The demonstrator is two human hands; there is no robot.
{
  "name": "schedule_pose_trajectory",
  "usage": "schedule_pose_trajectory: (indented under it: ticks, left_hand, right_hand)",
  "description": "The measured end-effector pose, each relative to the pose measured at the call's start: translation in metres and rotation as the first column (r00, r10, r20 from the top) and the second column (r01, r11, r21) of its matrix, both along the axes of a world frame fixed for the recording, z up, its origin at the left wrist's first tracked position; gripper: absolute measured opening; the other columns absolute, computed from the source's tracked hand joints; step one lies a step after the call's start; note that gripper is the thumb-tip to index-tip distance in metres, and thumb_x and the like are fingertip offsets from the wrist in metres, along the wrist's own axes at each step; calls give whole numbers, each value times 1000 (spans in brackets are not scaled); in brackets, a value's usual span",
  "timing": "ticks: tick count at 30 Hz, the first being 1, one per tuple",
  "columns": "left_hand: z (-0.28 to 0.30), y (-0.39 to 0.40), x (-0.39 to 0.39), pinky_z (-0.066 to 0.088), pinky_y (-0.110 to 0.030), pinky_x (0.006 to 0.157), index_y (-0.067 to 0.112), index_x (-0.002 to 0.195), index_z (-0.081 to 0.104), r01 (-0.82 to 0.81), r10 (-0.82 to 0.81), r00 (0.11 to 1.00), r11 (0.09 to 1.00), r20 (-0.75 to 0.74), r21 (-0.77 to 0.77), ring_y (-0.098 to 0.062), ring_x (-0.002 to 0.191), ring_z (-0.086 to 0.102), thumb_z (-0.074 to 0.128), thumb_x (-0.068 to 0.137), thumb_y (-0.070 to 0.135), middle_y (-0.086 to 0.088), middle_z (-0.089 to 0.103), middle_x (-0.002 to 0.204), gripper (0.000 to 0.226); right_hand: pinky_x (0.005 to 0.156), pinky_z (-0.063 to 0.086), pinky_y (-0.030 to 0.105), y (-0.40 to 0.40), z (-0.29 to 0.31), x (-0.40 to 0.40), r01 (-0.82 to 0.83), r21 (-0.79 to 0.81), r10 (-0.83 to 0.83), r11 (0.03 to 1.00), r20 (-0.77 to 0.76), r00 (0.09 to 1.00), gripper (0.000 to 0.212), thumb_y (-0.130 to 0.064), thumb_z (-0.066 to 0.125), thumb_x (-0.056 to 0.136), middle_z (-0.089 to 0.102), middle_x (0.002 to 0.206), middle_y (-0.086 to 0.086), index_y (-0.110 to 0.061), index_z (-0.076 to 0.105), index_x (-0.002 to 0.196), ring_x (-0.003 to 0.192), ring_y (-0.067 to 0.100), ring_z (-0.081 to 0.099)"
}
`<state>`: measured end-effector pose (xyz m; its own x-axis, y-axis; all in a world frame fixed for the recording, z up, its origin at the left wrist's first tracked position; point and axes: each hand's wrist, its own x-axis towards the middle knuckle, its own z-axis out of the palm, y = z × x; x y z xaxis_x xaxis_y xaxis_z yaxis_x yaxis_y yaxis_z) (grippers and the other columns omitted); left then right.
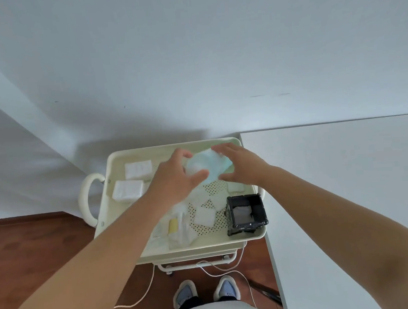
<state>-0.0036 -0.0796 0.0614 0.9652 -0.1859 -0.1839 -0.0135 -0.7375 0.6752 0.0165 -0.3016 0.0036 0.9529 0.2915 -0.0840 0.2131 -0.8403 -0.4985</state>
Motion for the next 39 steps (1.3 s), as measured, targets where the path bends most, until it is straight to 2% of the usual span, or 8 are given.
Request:
schedule_pose_trajectory:
  ticks: [6,9,12,20,27,31,36,39]
  left_hand:
    - [32,-32,38,52,-31,59,27,102,60,60,-51,993,995,105,-81,-15,68,65,69,75,61,-2,67,76,45]
    - [37,-45,56,55,-33,74,27,111,63,100,-81,987,985,138,-139,-15,76,68,70,78,55,-1,70,79,44]
    - [37,-58,77,49,-21,70,28,123,63,155,-133,978,978,162,-138,-7,78,63,70,81,51,5,68,87,48]
    - [47,-82,125,40,-23,77,34,120,64,263,-252,946,964,203,-32,-10,94,60,74,76,52,9,59,113,49]
    - [33,-83,125,44,-11,83,39,128,61,364,-326,912,923,249,-126,-5,109,59,82,74,17,15,62,125,61]
    - [27,-86,126,49,-23,89,37,127,62,332,-286,906,937,312,-108,-10,108,61,81,75,18,10,64,127,59]
    - [27,-77,117,41,-25,87,39,140,46,367,-348,859,930,375,22,-13,107,55,73,82,34,2,61,118,64]
    - [19,-43,103,37,-23,90,43,142,32,304,-261,905,949,336,-80,-7,111,48,73,80,42,6,47,127,75]
  right_hand:
    - [90,41,29,-5,3,12,203,258,-209,945,-6,978,94,-41,84,63,49,133,-6,-32,35,142,117,13,48]
    - [87,40,28,-14,6,24,294,328,-289,898,-66,955,91,-40,85,61,55,124,-6,-32,39,138,111,12,51]
    - [89,42,30,-27,7,34,372,391,-336,842,-161,928,91,-36,86,61,57,122,-8,-33,36,138,113,13,51]
    - [81,46,29,-33,2,47,403,501,-363,766,-181,914,91,-33,86,64,55,120,-11,-32,31,136,105,13,54]
    - [80,43,25,-42,1,50,365,514,-302,776,-205,931,91,-25,84,65,53,122,-14,-36,28,136,109,16,53]
    - [89,44,33,-43,-1,51,355,498,-293,791,-201,935,93,-28,82,68,52,126,-14,-35,25,141,113,18,52]
    - [85,42,30,-34,0,37,425,479,-405,768,-151,902,94,-24,81,70,44,135,-6,-36,23,143,112,16,53]
    - [93,40,24,-16,3,14,425,550,-554,719,86,828,95,-15,76,70,23,147,2,-34,21,145,120,15,42]
